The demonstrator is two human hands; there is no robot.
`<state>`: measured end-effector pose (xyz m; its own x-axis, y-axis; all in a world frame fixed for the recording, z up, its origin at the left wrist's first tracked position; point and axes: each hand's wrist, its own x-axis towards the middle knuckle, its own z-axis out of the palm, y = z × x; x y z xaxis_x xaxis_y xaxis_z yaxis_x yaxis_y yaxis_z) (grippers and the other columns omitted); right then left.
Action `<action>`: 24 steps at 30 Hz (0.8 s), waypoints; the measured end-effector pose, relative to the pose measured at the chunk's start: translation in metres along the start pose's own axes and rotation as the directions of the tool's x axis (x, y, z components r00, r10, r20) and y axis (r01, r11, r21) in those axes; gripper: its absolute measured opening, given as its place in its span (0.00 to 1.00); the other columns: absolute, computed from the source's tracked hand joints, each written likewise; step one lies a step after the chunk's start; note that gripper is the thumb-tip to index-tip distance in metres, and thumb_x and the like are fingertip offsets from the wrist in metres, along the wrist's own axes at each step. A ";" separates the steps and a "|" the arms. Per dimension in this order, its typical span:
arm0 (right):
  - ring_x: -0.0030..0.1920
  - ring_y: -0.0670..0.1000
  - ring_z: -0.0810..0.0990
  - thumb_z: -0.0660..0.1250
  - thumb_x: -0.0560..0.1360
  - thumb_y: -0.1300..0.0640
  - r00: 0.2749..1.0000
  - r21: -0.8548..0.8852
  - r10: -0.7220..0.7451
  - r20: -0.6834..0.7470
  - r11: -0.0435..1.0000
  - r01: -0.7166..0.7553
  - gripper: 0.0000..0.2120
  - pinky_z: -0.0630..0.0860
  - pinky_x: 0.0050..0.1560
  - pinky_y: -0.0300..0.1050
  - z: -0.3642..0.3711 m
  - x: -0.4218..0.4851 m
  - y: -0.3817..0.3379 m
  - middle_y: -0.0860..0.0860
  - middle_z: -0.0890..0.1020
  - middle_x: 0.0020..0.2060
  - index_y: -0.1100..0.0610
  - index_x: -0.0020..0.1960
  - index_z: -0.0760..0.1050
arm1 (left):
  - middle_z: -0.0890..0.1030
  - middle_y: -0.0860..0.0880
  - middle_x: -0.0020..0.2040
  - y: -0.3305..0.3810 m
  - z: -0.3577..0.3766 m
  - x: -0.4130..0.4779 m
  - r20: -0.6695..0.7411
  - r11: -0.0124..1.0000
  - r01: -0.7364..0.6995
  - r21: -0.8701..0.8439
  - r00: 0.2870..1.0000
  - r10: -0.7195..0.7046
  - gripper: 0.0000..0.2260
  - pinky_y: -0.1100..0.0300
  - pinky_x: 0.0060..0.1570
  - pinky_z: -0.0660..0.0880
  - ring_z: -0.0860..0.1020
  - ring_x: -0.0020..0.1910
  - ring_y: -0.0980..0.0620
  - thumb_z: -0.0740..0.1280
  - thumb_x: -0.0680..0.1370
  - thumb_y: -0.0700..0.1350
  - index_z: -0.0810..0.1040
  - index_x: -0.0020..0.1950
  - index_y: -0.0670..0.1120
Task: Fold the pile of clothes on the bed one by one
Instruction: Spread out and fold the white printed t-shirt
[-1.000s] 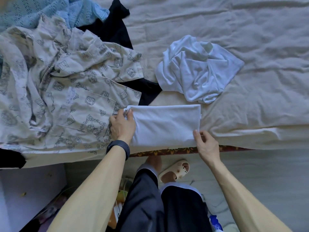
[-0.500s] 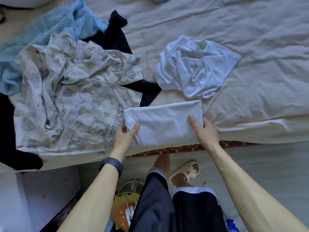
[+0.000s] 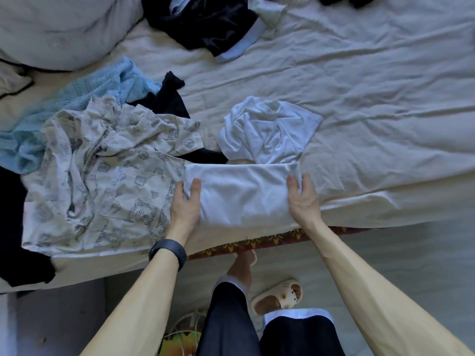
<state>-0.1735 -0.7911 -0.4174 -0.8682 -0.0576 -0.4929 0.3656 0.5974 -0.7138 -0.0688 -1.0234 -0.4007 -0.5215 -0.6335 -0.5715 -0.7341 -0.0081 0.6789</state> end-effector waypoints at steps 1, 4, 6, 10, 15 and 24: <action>0.35 0.48 0.67 0.57 0.85 0.48 0.999 0.017 -0.035 -0.041 0.999 0.036 0.15 0.65 0.38 0.43 -0.018 -0.007 -0.006 0.49 0.67 0.35 0.56 0.44 0.63 | 0.65 0.51 0.76 0.018 0.000 -0.015 0.013 0.998 -0.045 -0.032 0.999 0.045 0.33 0.62 0.68 0.59 0.64 0.75 0.52 0.60 0.81 0.62 0.57 0.80 0.45; 0.33 0.48 0.66 0.59 0.85 0.51 0.980 0.075 -0.101 -0.171 0.991 0.115 0.15 0.64 0.37 0.44 -0.086 -0.033 -0.038 0.48 0.65 0.34 0.54 0.41 0.61 | 0.75 0.58 0.64 0.080 -0.004 -0.060 0.062 0.977 -0.168 -0.130 0.982 0.177 0.23 0.55 0.65 0.71 0.75 0.65 0.54 0.62 0.79 0.66 0.70 0.68 0.54; 0.33 0.48 0.69 0.60 0.84 0.53 0.954 0.114 -0.140 -0.266 0.978 0.175 0.14 0.64 0.37 0.47 -0.138 -0.055 -0.065 0.48 0.68 0.33 0.54 0.41 0.63 | 0.80 0.56 0.56 0.129 -0.004 -0.094 0.088 0.944 -0.240 -0.224 0.960 0.265 0.16 0.53 0.58 0.76 0.80 0.57 0.53 0.63 0.78 0.64 0.73 0.58 0.56; 0.34 0.44 0.75 0.59 0.85 0.53 0.841 0.162 -0.209 -0.499 0.931 0.328 0.13 0.67 0.37 0.45 -0.247 -0.098 -0.120 0.48 0.75 0.32 0.54 0.41 0.67 | 0.82 0.49 0.50 0.242 0.004 -0.171 0.164 0.878 -0.380 -0.289 0.884 0.437 0.07 0.61 0.44 0.79 0.82 0.49 0.49 0.63 0.82 0.55 0.74 0.54 0.53; 0.34 0.41 0.74 0.61 0.84 0.55 0.630 0.081 -0.275 -0.726 0.876 0.476 0.12 0.60 0.37 0.44 -0.372 -0.139 -0.163 0.45 0.75 0.32 0.55 0.43 0.68 | 0.81 0.43 0.61 0.347 0.025 -0.242 0.548 0.877 -0.174 -0.449 0.721 0.424 0.18 0.38 0.58 0.78 0.81 0.59 0.40 0.61 0.81 0.58 0.72 0.68 0.53; 0.32 0.41 0.71 0.61 0.84 0.51 0.351 -0.068 -0.254 -0.901 0.883 0.465 0.14 0.59 0.34 0.44 -0.503 -0.193 -0.161 0.44 0.74 0.32 0.54 0.41 0.66 | 0.80 0.41 0.62 0.445 0.105 -0.322 0.659 0.818 -0.242 -0.522 0.495 0.567 0.15 0.48 0.50 0.80 0.82 0.54 0.46 0.63 0.81 0.56 0.74 0.65 0.51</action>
<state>-0.2333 -0.4733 0.0430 -0.7003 0.5486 0.4568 -0.1037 0.5549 -0.8254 -0.2734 -0.7414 0.0369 -0.9606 0.1916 -0.2015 -0.2472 -0.2573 0.9342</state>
